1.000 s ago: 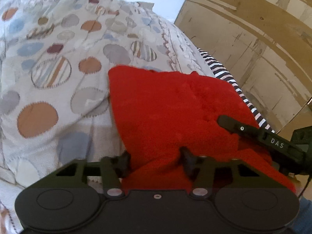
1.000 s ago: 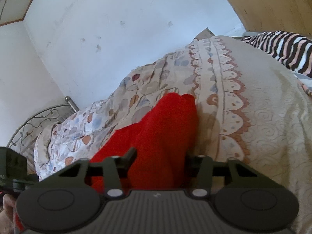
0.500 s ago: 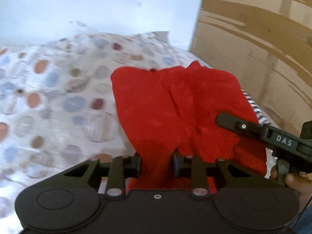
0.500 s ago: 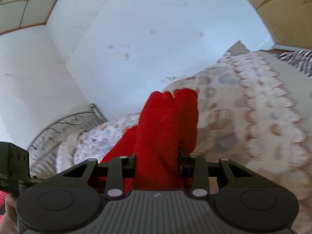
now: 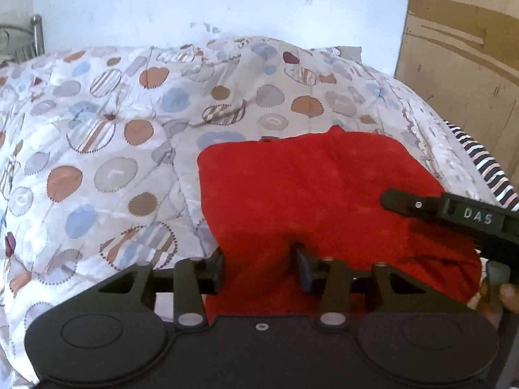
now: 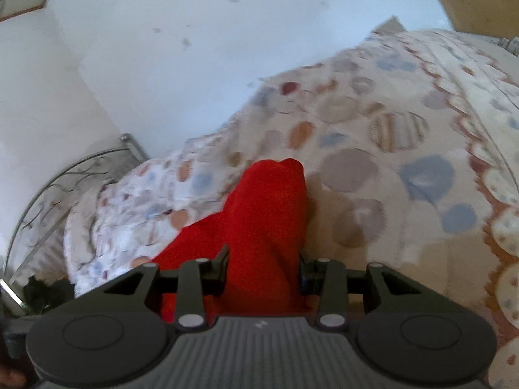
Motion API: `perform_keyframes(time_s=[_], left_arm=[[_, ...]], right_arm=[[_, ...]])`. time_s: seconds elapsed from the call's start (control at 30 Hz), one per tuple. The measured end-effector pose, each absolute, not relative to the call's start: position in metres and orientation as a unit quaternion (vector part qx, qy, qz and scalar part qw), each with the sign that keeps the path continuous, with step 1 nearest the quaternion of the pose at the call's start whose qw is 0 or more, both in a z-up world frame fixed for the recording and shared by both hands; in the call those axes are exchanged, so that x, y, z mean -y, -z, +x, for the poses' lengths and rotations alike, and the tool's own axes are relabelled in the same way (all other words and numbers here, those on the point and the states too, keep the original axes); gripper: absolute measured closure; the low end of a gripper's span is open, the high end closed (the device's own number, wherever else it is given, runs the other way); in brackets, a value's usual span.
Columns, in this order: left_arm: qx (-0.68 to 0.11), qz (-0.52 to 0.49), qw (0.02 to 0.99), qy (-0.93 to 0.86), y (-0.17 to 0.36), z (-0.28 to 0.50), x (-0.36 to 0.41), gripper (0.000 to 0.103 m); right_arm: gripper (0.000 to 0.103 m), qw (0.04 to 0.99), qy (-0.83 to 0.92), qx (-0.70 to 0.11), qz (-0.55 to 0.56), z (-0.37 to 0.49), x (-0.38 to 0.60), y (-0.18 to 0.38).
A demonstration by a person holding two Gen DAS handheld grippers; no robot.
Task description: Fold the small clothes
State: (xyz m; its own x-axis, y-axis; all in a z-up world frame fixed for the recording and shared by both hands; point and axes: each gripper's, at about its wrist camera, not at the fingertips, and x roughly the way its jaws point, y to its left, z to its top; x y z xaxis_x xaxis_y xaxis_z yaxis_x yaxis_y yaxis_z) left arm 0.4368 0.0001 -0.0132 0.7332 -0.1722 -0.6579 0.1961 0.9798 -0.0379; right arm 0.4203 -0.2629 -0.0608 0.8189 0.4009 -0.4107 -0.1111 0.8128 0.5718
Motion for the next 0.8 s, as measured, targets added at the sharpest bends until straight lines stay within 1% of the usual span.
perform_keyframes(time_s=[0.03,0.1,0.23,0.3,0.43,0.47,0.53,0.6,0.73,0.8], left_arm=[[-0.344,0.027,0.934,0.094,0.016,0.434,0.006,0.054],[-0.323,0.049,0.942,0.078,0.024,0.429,0.016,0.050],[-0.286,0.064,0.955,0.046,0.034,0.415,0.030,0.045],[-0.269,0.080,0.959,0.030,0.038,0.411,0.038,0.045],[-0.256,0.104,0.961,0.019,0.040,0.409,0.049,0.044],[-0.258,0.101,0.961,0.019,0.038,0.409,0.048,0.042],[-0.268,0.088,0.959,0.016,0.032,0.410,0.043,0.034],[-0.280,0.074,0.957,0.009,0.026,0.412,0.037,0.018],[-0.294,0.056,0.954,0.002,0.012,0.407,0.030,0.012],[-0.294,0.052,0.954,-0.006,0.003,0.400,0.029,0.004]], right_arm=[[0.055,0.914,-0.140,-0.266,0.274,0.420,0.266,0.063],[0.044,0.917,-0.137,-0.266,0.263,0.417,0.270,0.064],[0.034,0.922,-0.134,-0.263,0.252,0.407,0.277,0.064],[0.021,0.924,-0.128,-0.258,0.252,0.402,0.282,0.064],[0.017,0.930,-0.120,-0.248,0.244,0.389,0.292,0.060],[0.016,0.931,-0.118,-0.246,0.242,0.386,0.294,0.059],[0.014,0.933,-0.114,-0.242,0.240,0.379,0.297,0.055],[0.008,0.936,-0.108,-0.236,0.237,0.372,0.300,0.051],[0.002,0.942,-0.100,-0.222,0.233,0.356,0.303,0.040],[0.000,0.946,-0.090,-0.211,0.229,0.345,0.304,0.032]])
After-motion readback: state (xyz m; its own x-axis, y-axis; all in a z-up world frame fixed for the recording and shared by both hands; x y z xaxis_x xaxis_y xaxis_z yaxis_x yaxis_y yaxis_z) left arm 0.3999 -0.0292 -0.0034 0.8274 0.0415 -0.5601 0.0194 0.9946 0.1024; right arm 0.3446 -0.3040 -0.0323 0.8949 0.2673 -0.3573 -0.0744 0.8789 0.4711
